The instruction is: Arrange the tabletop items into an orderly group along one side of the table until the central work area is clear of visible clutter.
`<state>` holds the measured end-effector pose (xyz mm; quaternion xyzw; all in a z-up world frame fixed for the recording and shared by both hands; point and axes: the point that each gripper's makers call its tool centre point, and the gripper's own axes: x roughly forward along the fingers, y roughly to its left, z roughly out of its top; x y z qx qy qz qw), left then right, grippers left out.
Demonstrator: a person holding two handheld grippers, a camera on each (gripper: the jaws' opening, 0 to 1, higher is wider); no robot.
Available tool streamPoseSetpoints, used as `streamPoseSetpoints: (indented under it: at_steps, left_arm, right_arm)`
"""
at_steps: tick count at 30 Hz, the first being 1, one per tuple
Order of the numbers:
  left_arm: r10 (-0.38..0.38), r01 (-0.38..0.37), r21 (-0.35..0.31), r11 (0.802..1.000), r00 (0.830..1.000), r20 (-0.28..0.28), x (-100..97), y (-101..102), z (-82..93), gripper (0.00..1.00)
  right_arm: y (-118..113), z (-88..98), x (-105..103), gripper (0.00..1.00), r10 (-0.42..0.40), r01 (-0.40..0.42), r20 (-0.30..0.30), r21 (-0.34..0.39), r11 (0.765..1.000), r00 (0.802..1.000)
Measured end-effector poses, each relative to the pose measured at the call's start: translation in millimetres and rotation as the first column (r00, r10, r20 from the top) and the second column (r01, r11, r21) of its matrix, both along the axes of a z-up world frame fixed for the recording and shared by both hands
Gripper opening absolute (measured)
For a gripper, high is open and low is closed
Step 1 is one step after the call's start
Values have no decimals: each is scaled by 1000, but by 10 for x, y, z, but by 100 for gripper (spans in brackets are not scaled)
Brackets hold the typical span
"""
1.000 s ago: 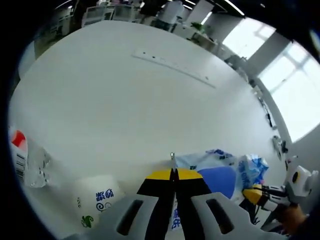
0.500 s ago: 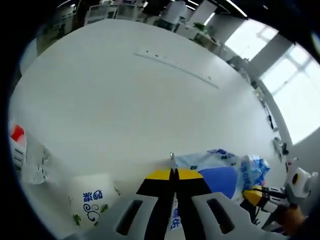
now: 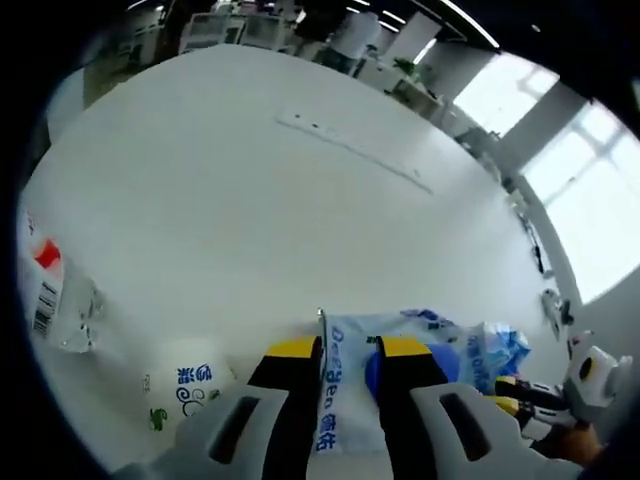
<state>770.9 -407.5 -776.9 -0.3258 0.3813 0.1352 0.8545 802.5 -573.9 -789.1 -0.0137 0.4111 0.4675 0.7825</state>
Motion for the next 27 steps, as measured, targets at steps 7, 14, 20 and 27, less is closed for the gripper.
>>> streamPoseSetpoints:
  at_steps: [7,14,20,27]
  left_arm:
    - [11,-13,26,1000,998,56,29,-10,256,49]
    - [-2,1,10,1000,995,103,-30,-57,452,63]
    - [-25,22,30,999,992,125,-193,-46,611,69]
    - [-42,35,54,998,990,137,-441,31,754,78]
  right_arm:
    - [21,85,18,35,-5,5,10,4,1000,1000]
    - [19,272,5,44,4,-5,50,23,1000,999]
    - [25,480,11,46,19,-23,78,55,998,997]
    - [-42,563,-128,45,32,-37,87,57,998,996]
